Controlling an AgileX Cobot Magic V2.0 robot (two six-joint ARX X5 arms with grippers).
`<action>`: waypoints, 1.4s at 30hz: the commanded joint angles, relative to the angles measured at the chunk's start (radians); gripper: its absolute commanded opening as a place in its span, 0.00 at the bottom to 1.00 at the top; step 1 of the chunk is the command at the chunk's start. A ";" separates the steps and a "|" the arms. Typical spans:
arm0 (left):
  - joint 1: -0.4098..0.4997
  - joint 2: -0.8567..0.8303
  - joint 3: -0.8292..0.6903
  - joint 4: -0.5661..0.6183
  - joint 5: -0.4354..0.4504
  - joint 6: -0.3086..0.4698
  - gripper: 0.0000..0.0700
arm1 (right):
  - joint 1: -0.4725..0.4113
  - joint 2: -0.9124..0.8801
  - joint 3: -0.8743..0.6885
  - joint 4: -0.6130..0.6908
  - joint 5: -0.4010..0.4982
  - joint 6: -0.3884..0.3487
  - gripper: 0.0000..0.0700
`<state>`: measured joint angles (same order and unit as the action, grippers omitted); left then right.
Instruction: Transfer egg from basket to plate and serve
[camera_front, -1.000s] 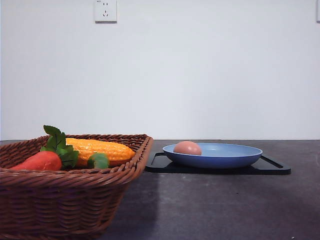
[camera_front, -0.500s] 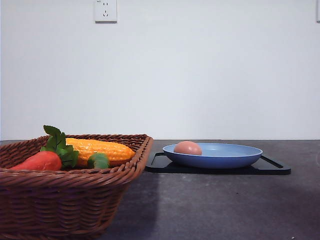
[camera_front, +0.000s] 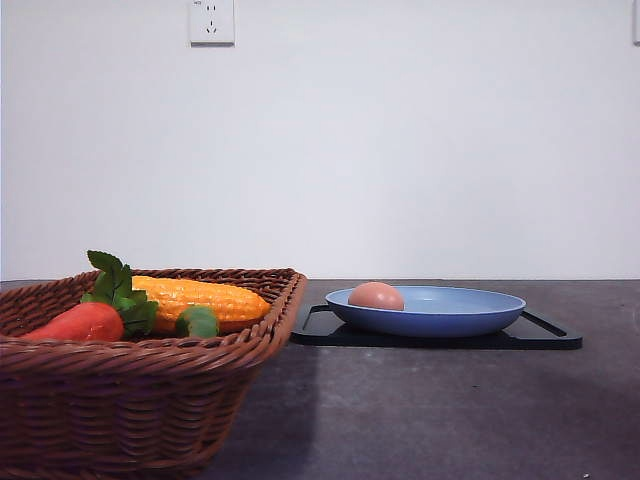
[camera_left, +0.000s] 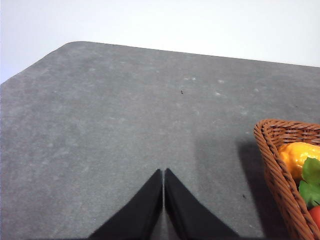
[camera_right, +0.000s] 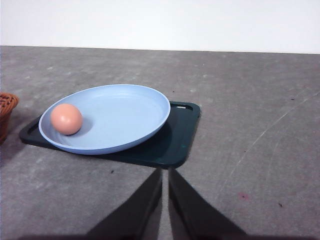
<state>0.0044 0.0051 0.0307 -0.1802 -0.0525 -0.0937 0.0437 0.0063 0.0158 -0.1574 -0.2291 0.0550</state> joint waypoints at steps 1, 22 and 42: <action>0.002 -0.002 -0.028 -0.004 0.000 -0.004 0.00 | 0.001 -0.003 -0.007 -0.001 -0.003 0.012 0.00; 0.002 -0.002 -0.028 -0.004 0.000 -0.004 0.00 | 0.001 -0.003 -0.007 -0.001 -0.003 0.012 0.00; 0.002 -0.002 -0.028 -0.004 0.000 -0.004 0.00 | 0.001 -0.003 -0.007 -0.001 -0.003 0.012 0.00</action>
<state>0.0044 0.0051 0.0307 -0.1802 -0.0525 -0.0937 0.0441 0.0063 0.0158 -0.1570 -0.2314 0.0570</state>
